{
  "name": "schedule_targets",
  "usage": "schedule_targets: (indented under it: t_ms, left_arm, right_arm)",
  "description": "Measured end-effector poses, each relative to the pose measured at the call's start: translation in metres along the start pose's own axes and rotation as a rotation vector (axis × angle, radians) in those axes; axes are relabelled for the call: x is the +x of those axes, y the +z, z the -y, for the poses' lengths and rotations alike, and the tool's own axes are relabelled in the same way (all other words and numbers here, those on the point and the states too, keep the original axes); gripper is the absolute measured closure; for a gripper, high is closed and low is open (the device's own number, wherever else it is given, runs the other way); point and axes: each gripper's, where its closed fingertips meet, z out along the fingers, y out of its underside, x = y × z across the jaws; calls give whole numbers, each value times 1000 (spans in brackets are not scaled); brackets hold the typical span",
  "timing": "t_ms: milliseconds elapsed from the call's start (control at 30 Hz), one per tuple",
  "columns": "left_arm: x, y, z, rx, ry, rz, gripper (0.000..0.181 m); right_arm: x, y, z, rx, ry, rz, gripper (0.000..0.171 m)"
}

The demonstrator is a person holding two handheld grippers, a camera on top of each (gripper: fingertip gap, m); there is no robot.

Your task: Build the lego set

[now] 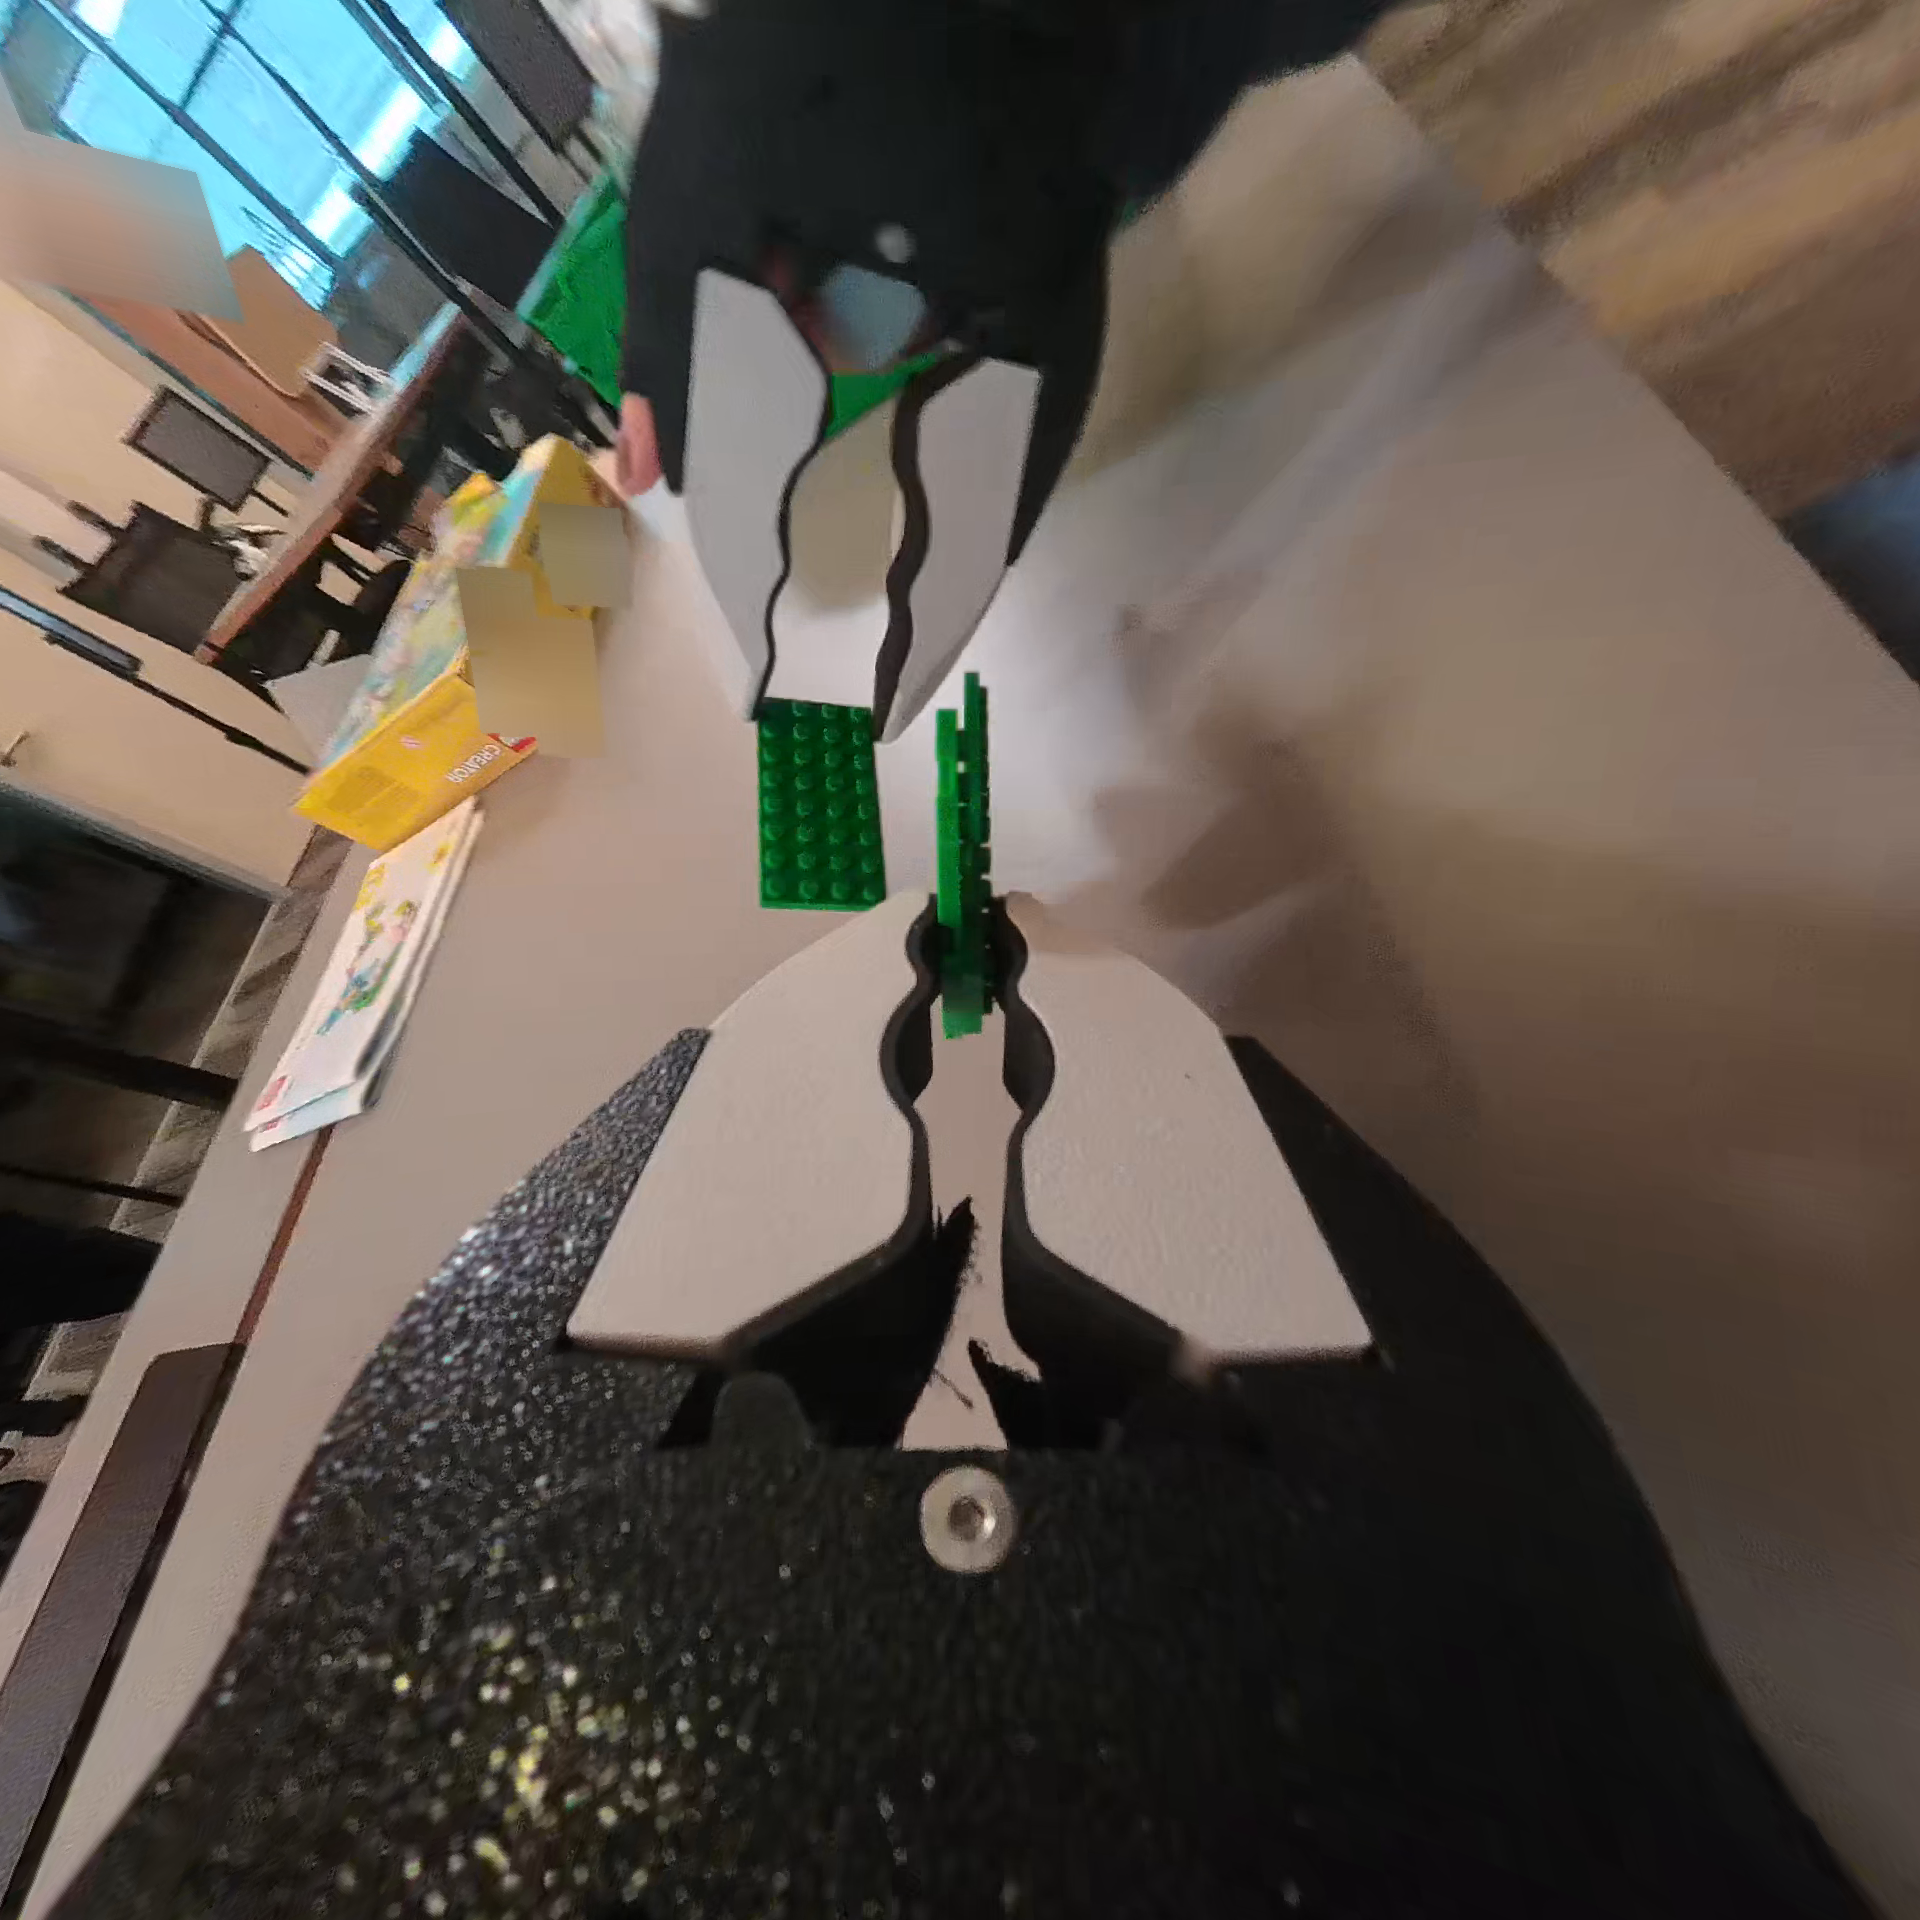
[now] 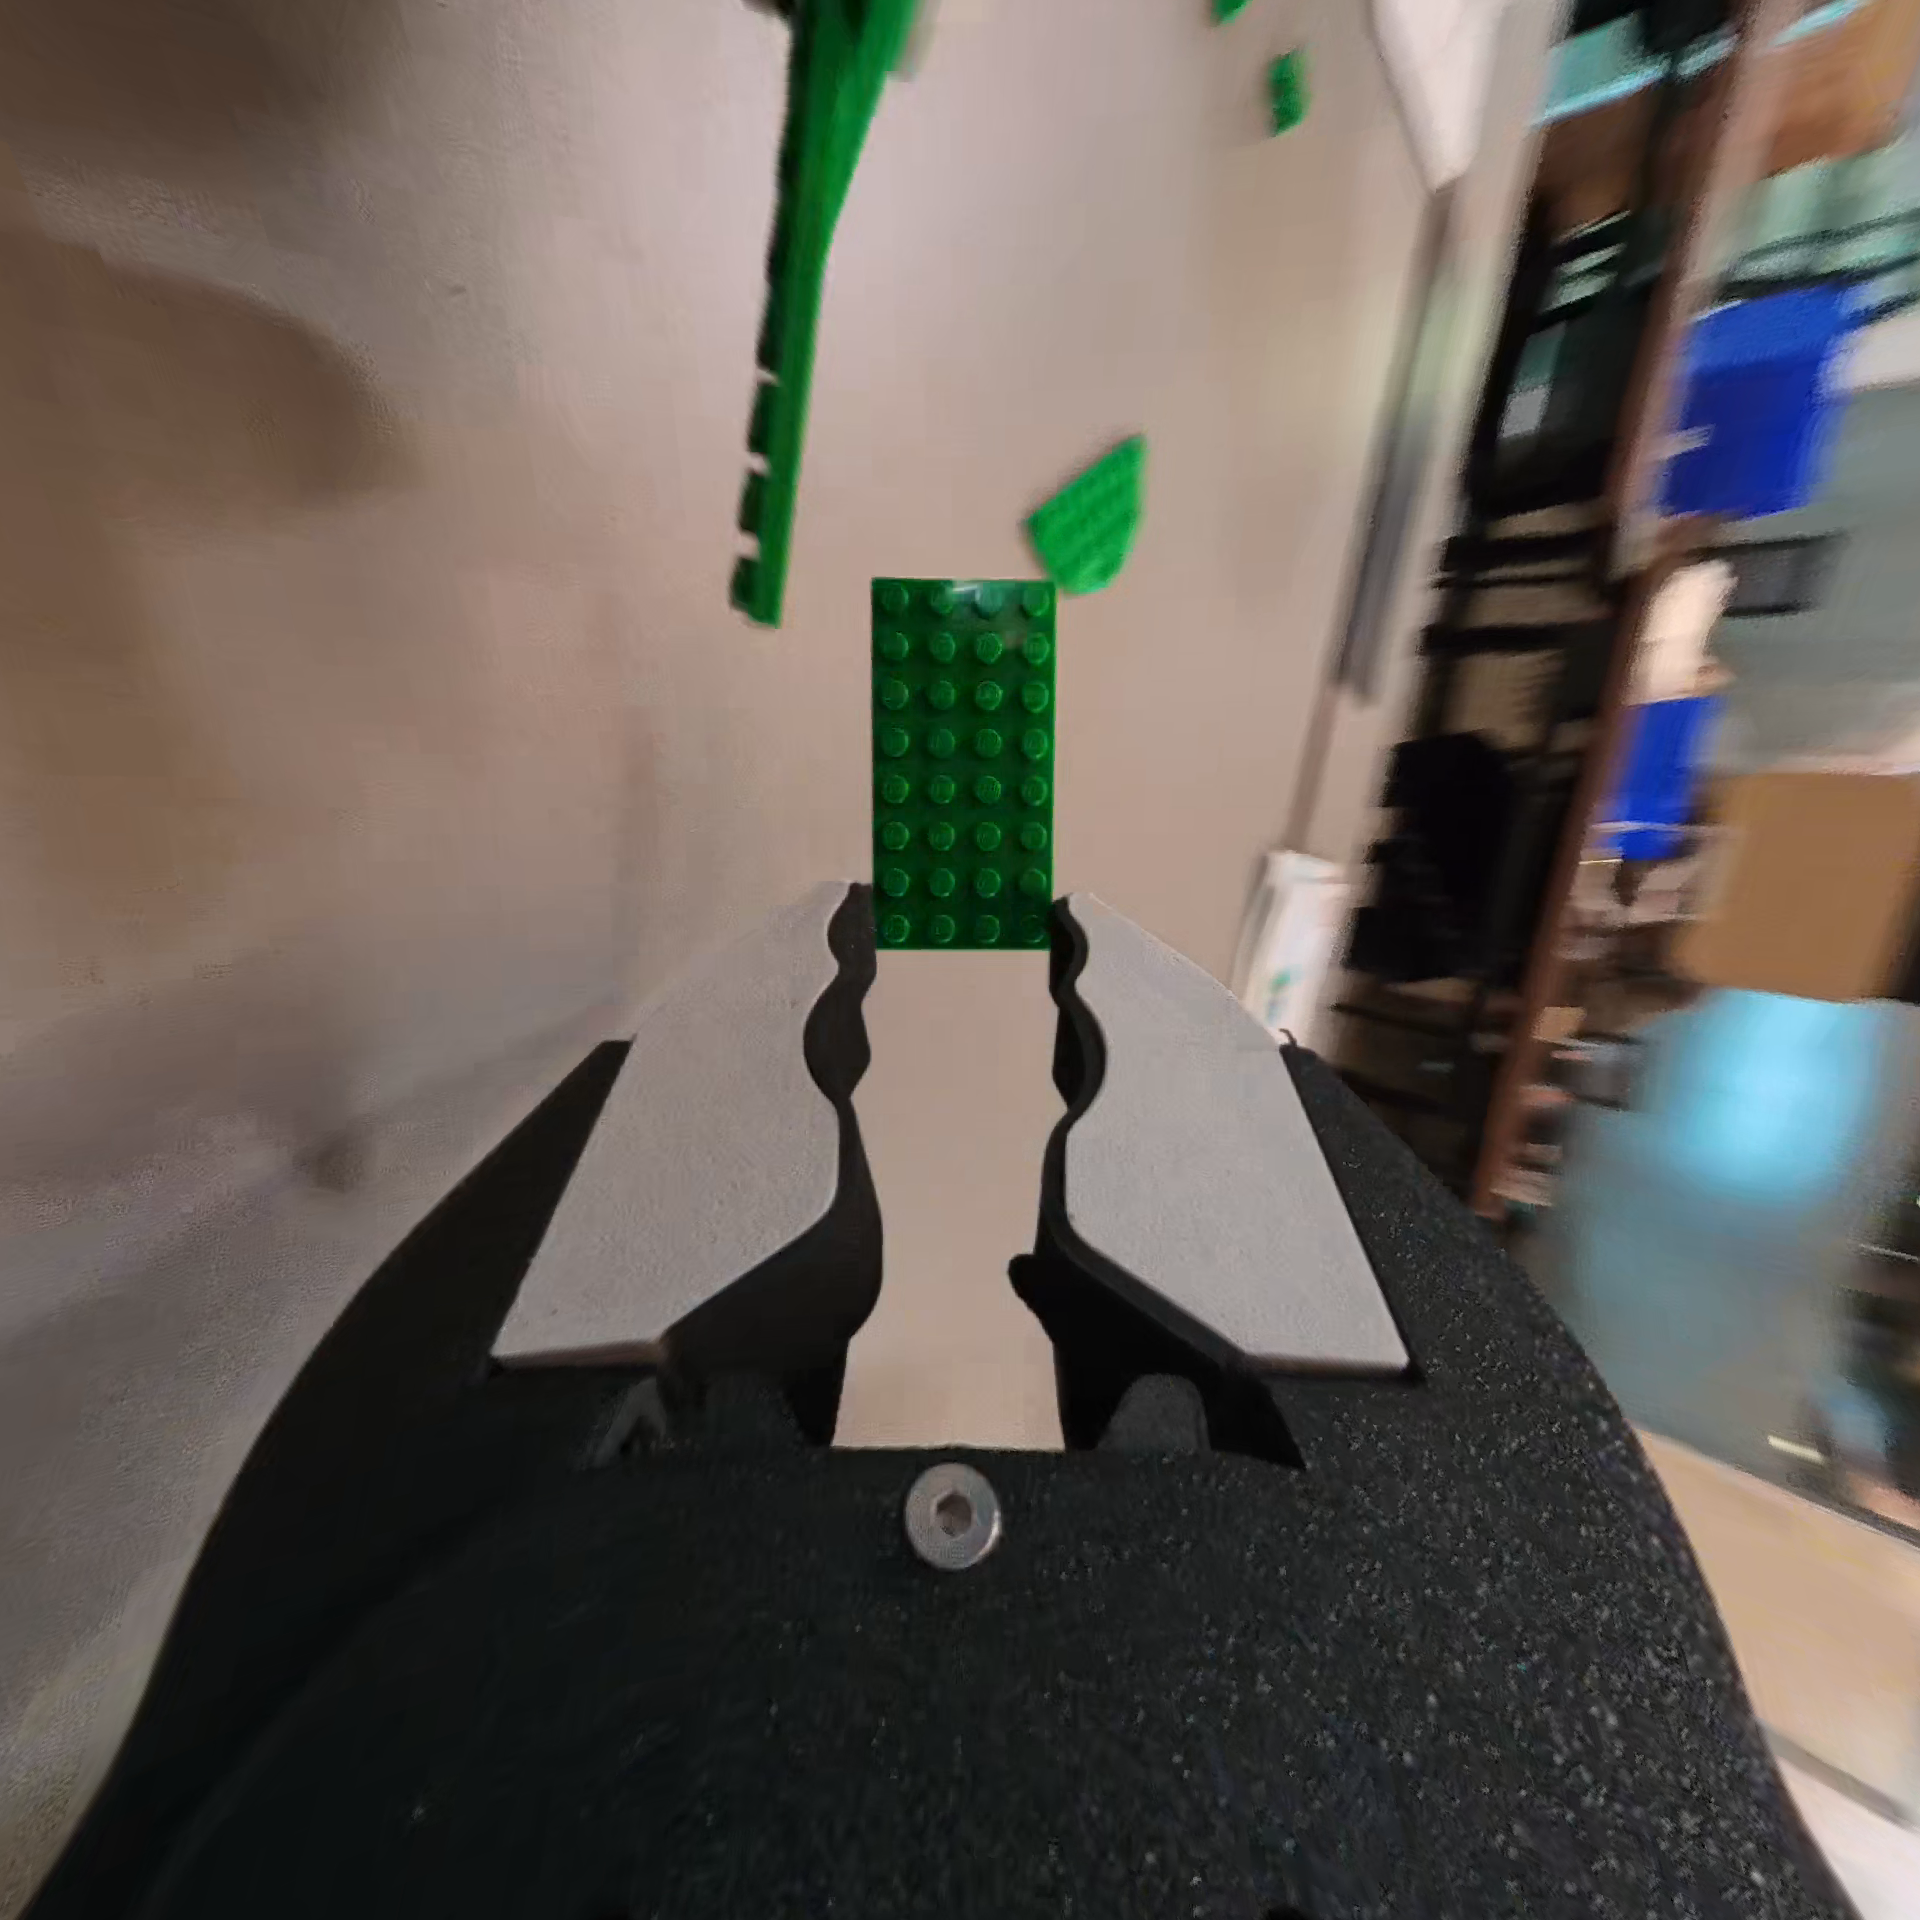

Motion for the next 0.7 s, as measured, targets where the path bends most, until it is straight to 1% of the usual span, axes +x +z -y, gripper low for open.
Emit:
schedule_targets:
  t_ms: [33,167,267,367,500,700]
  left_arm:
    - [-4,-2,4,19,0,27,174]
    - [-27,-17,23,31,154,207,174]
    - [-36,-28,47,49,260,273,173]
    - [-49,-40,72,68,335,323,173]
    - [-63,-59,105,157,365,347,174]
    - [-77,-83,143,281,402,376,174]
  right_arm:
    - [10,-5,5,8,-50,-96,139]
    - [54,-39,23,-3,-298,-527,139]
    - [80,-71,41,-20,-459,-788,140]
    - [98,-106,67,3,-633,-1013,140]
    - [113,-141,89,-7,-835,-1222,140]
    - [126,-172,107,-11,-1024,-1394,140]
